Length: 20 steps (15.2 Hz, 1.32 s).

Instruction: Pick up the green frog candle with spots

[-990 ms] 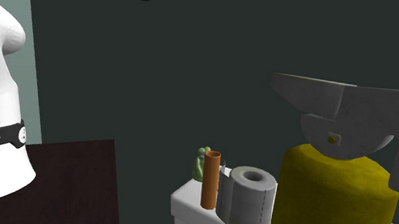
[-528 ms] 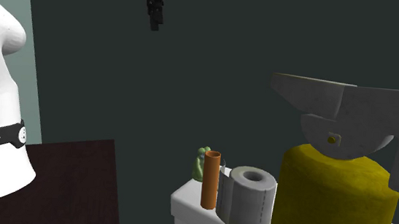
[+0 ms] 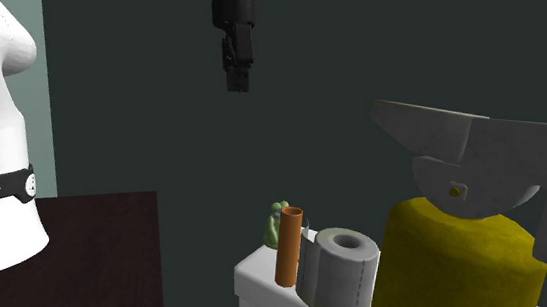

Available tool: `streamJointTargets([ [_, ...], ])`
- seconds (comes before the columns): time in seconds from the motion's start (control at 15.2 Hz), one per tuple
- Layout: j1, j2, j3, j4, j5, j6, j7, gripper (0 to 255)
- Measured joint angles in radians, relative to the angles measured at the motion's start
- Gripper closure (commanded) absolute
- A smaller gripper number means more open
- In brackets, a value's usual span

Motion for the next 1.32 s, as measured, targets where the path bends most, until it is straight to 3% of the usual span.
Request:
streamJointTargets([
  [0.66, 0.016, 0.34, -0.094, -0.046, 0.044, 0.397, -0.14, 0],
  [0.86, 0.032, 0.465, -0.122, -0.019, 0.101, 0.498, -0.212, 0],
  [0.99, 0.045, 0.572, -0.137, 0.002, 0.177, 0.58, -0.289, 0],
  [1.32, 0.041, 0.697, -0.123, 0.041, 0.295, 0.659, -0.396, 0],
])
